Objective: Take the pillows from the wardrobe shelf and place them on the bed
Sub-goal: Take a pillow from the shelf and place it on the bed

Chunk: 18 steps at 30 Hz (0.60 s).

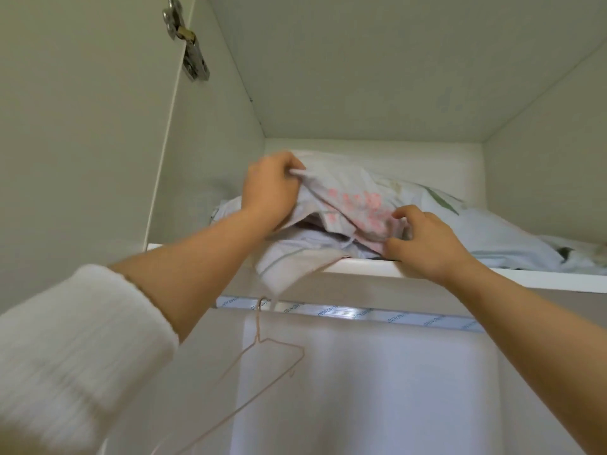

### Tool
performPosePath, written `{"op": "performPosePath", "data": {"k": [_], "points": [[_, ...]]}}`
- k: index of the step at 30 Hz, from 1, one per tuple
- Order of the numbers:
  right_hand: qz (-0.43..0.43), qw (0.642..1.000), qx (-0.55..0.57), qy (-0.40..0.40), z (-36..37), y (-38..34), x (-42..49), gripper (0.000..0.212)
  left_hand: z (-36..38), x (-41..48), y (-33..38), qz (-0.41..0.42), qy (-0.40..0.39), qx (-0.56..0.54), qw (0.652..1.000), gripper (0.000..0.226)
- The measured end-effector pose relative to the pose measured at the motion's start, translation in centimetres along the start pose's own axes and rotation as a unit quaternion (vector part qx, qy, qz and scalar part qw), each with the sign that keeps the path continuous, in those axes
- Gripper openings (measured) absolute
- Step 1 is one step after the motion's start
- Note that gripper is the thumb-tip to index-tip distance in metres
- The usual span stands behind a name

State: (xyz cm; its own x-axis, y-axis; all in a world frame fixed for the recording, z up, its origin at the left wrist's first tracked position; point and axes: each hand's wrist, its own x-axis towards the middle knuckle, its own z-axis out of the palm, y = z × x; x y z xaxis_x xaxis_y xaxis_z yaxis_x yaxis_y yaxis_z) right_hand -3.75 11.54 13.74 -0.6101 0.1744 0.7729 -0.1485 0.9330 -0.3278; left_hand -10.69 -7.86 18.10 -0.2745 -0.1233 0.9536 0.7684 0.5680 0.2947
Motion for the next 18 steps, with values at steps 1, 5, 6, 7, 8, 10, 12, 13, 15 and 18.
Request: {"op": "performPosePath", "data": {"k": [1,5,6,7,8,10,12,13,15,18], "points": [[-0.003,1.000,0.014,0.002,-0.1,0.1,0.0,0.048,-0.5,0.7,1.0,-0.006,0.020,-0.019,1.000,0.026],[0.009,0.990,0.132,0.046,-0.5,0.3,-0.1,0.052,-1.6,1.6,5.0,0.053,0.008,-0.070,0.996,0.017],[0.016,0.982,0.175,0.062,-0.8,0.3,-0.4,0.060,-1.7,0.9,5.6,0.064,-0.006,-0.090,0.994,0.016],[0.018,0.973,0.218,0.076,-1.0,0.2,-0.7,0.071,-1.7,0.0,6.0,0.080,-0.028,-0.104,0.991,0.015],[0.019,0.965,0.248,0.085,-1.3,0.1,-1.0,0.082,-1.7,-1.3,6.1,0.102,-0.055,-0.106,0.988,0.015],[-0.004,0.968,0.240,0.079,-1.7,-0.1,-2.0,0.085,-1.7,-4.1,5.4,0.134,-0.110,-0.092,0.980,0.016],[-0.065,0.967,0.236,0.075,-1.9,-0.7,-2.8,0.062,-1.9,-6.7,4.4,0.119,-0.146,-0.106,0.976,0.022],[-0.092,0.954,0.271,0.085,-2.1,-1.5,-3.1,0.048,-1.9,-7.8,3.9,0.098,-0.156,-0.129,0.974,0.029],[-0.098,0.930,0.341,0.096,-2.5,-3.2,-2.9,0.041,-1.6,-9.3,3.5,0.055,-0.162,-0.162,0.972,0.038],[-0.045,0.964,0.255,0.067,-1.9,-4.7,-1.5,0.036,-1.2,-9.9,3.2,-0.025,-0.191,-0.259,0.947,0.041]]}}
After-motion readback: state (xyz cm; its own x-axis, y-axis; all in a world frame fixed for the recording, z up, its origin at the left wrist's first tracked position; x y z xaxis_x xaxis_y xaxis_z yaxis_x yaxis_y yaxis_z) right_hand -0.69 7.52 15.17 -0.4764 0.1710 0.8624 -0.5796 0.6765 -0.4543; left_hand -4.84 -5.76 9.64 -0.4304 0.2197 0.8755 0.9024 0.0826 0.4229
